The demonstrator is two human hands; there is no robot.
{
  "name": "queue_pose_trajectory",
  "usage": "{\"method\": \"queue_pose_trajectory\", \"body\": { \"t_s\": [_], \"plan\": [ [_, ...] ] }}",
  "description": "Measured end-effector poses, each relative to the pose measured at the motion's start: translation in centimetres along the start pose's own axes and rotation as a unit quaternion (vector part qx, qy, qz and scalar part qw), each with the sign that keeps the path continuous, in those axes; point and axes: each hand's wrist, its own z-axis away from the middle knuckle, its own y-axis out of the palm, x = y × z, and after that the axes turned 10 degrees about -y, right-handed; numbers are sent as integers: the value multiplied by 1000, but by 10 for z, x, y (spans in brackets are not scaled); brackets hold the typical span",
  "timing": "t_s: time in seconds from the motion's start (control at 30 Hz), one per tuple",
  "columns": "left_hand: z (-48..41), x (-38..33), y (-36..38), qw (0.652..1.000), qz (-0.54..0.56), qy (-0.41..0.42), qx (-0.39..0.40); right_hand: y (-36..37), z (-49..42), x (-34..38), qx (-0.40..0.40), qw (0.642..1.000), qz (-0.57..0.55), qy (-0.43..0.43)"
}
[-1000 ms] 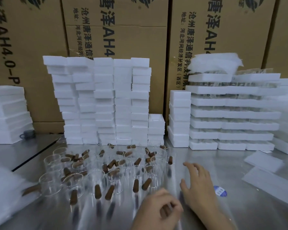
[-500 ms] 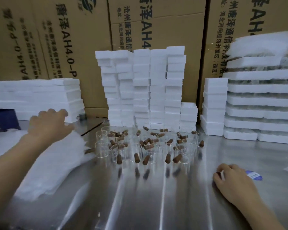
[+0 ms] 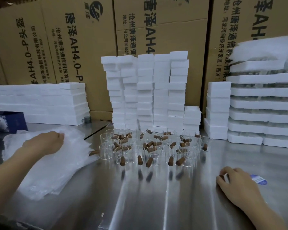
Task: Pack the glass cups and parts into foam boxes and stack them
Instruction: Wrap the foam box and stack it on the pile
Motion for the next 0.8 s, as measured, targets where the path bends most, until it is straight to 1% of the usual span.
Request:
{"method": "queue_pose_trajectory", "body": {
  "t_s": [0.1,0.17,0.27,0.3,0.37,0.43,0.57,0.6,0.7,0.73,0.8],
  "plan": [
    [8,-12,-23,999,44,21,-13,0,0,0,-3,1000,3,-1],
    [26,-24,-40,995,61,55,-56,0,-1,0,-4,1000,3,1],
    [67,-45,-57,977,95,140,-133,0,-1,-1,-2,1000,1,4],
    [84,-54,-58,967,109,178,-144,0,-1,-1,-1,1000,2,6],
    [121,-72,-52,947,136,254,-142,0,-2,0,-1,1000,1,5],
    [163,-87,-37,929,154,317,-110,-1,-2,1,-3,1000,-3,2],
    [240,-106,18,882,181,434,4,-3,-1,4,8,1000,-10,11],
    [254,-108,36,871,163,461,40,-3,0,5,7,1000,-11,11],
    [285,-114,89,833,55,526,162,-3,0,4,6,1000,-19,10],
    [288,-115,101,822,27,536,188,-3,-1,4,2,1000,-18,12],
    [286,-118,113,813,11,543,210,-2,-5,4,-10,1000,0,19]
  ]
}}
